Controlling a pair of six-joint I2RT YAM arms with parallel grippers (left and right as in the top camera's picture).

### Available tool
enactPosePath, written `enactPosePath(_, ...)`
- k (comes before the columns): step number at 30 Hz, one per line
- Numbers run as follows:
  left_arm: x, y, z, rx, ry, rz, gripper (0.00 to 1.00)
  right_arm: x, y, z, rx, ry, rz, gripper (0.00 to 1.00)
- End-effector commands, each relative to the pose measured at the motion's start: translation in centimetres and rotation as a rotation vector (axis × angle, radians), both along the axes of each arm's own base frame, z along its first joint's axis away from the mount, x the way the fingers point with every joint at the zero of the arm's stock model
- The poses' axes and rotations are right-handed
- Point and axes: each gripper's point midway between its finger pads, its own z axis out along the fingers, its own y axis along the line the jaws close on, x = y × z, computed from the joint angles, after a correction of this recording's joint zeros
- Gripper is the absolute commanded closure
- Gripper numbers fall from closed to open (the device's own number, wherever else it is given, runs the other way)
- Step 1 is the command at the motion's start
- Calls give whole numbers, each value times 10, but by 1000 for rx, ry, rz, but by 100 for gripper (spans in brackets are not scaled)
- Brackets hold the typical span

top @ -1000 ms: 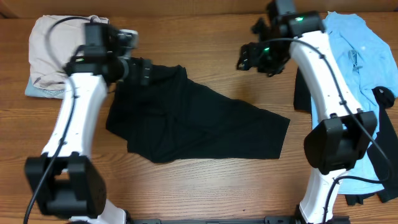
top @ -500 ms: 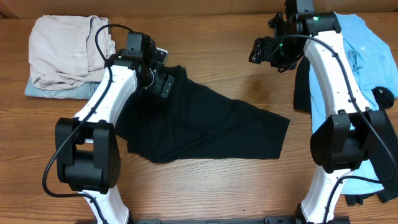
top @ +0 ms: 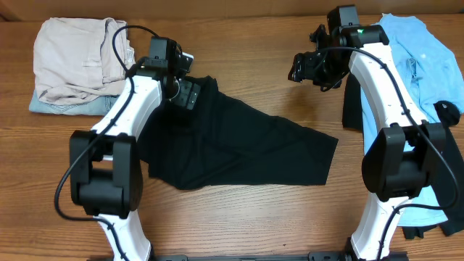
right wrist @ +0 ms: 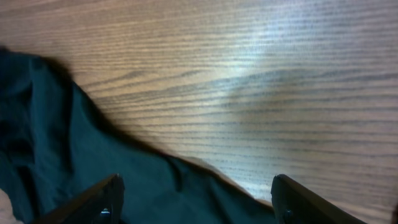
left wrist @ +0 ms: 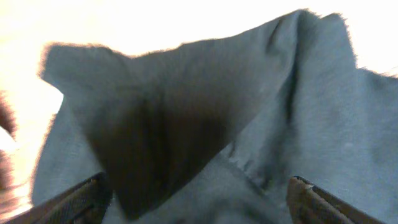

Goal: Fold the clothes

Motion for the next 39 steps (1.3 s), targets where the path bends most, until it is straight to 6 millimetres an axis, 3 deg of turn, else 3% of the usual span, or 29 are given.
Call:
enactPosePath(1, 2, 1, -20, 19, 36, 6, 19, -1, -1, 6, -6, -19, -1, 21)
enactPosePath(5, 4, 1, -23, 10, 32, 27, 34, 1, -1, 7, -5, -27, -2, 21)
enactPosePath(6, 7, 1, -20, 8, 18, 27, 43, 3, -1, 7, -3, -34, -2, 21)
enactPosePath(7, 12, 0, -17, 5, -3, 27, 62, 5, 0, 8, -3, -41, -2, 21)
enactPosePath(8, 15, 0, -15, 3, -16, 27, 73, 5, 0, 8, -2, -45, -2, 21)
enactPosePath(11, 29, -2, 0, -13, -64, 47, 96, 6, 0, 8, -2, -48, -2, 22)
enactPosePath(13, 39, -4, 15, -31, -97, 72, 96, 6, 0, 8, -2, -46, -2, 25)
enactPosePath(20, 74, -9, 98, -90, -219, 132, 96, 2, -1, 7, -3, -27, -7, 36)
enactPosePath(28, 67, -9, 167, -114, -234, 159, 96, -8, -2, 22, 7, -18, -30, 40)
enactPosePath(32, 63, -8, 177, -112, -227, 159, 96, -19, -3, 40, 7, -28, -30, 40)
enactPosePath(37, 70, -9, 170, -115, -232, 157, 96, -26, -6, 48, 3, -23, -34, 38)
enactPosePath(39, 77, -14, 166, -133, -244, 148, 87, -24, -7, 48, 0, -32, -37, 35)
